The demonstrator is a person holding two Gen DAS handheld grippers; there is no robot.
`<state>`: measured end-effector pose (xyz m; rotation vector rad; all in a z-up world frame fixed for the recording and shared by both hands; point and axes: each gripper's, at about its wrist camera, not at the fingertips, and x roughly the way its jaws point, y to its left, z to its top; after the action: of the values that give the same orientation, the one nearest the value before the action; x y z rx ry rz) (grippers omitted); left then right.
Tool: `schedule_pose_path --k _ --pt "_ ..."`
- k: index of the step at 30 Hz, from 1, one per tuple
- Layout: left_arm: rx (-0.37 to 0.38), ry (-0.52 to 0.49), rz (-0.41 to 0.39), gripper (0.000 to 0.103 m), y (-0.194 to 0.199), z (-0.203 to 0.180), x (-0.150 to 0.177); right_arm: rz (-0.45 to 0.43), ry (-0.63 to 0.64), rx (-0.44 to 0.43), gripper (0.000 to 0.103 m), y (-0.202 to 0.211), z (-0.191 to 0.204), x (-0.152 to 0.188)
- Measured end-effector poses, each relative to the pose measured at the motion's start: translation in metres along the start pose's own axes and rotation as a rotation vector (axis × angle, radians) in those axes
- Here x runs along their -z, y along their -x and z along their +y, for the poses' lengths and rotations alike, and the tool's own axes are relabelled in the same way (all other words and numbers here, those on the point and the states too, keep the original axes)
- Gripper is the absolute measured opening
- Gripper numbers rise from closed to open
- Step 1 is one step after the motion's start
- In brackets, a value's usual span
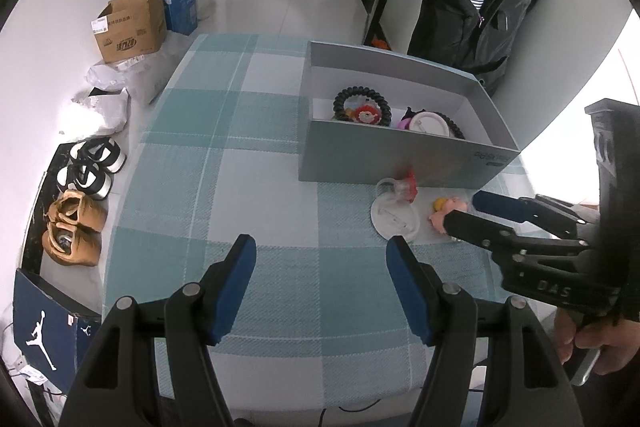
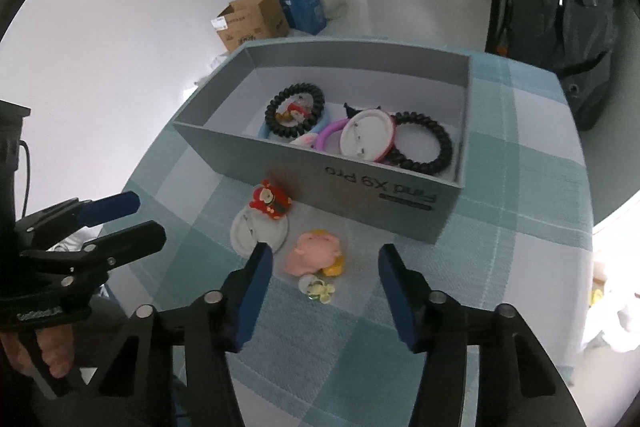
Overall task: Organize jewelry
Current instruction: 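Close the right tool on the pink pig figure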
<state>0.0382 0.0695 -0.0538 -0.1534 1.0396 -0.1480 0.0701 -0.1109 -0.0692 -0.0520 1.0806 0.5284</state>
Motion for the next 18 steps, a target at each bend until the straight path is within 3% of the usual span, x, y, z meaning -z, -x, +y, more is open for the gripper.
schedule_pose_path --k 4,6,18 --pt "0.003 0.003 -0.007 0.063 0.002 0.003 -0.001 0.014 -0.002 -0.001 0.042 -0.005 0.0 -0.003" --pt "0.013 0.01 -0.01 0.063 0.003 0.005 -0.002 0.025 -0.003 0.008 0.029 -0.006 0.0 -0.003" --pt "0.036 0.009 -0.012 0.063 0.002 0.003 -0.005 -0.007 -0.045 -0.025 0.027 0.012 -0.009 0.001"
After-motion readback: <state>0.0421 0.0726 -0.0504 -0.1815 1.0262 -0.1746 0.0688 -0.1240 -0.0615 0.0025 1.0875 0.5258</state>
